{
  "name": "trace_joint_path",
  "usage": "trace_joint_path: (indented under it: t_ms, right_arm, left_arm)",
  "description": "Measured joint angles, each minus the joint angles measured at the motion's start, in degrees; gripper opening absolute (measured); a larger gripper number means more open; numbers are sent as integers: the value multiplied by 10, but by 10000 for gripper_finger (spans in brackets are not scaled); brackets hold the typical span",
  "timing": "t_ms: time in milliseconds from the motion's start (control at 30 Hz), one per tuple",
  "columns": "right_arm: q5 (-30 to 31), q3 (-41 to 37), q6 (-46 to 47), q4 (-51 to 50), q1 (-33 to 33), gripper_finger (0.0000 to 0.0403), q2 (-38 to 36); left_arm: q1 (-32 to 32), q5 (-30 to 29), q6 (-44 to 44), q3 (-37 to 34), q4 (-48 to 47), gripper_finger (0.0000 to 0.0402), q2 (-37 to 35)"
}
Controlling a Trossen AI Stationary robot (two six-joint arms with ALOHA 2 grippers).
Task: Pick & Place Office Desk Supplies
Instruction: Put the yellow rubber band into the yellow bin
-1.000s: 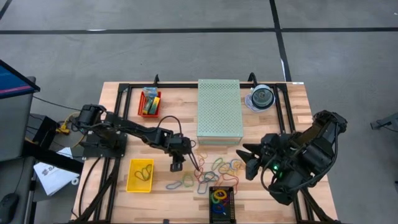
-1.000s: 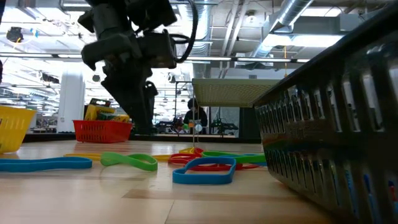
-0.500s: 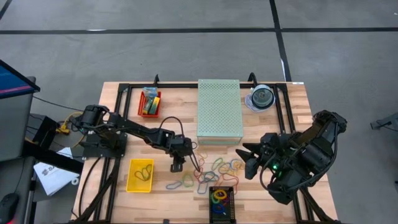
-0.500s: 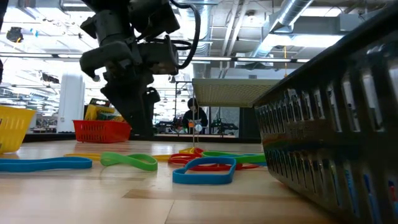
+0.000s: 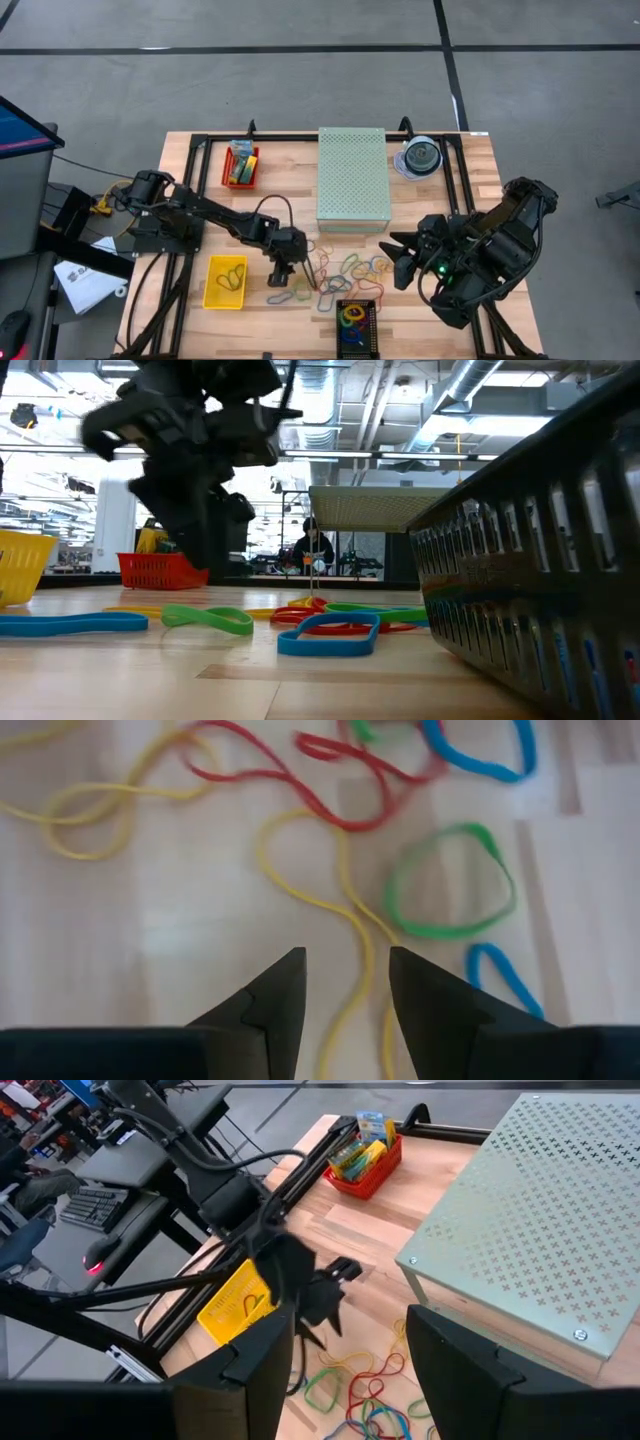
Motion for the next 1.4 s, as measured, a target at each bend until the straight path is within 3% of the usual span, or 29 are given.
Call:
trace_joint_path:
  t_ms: [133,400,1400]
  right_arm:
    - [0,0,0,-3,0,191,0]
    - [0,0,-5,-11,1,191,0]
    - [-21,0,-5,-18,4,191,0]
  left_arm:
    - [-30,-9,0,0,-4,140,0]
    - [-54,-85,-20,-5,-8,140,6]
    - [-82,-118,-60,-21,47,137,56]
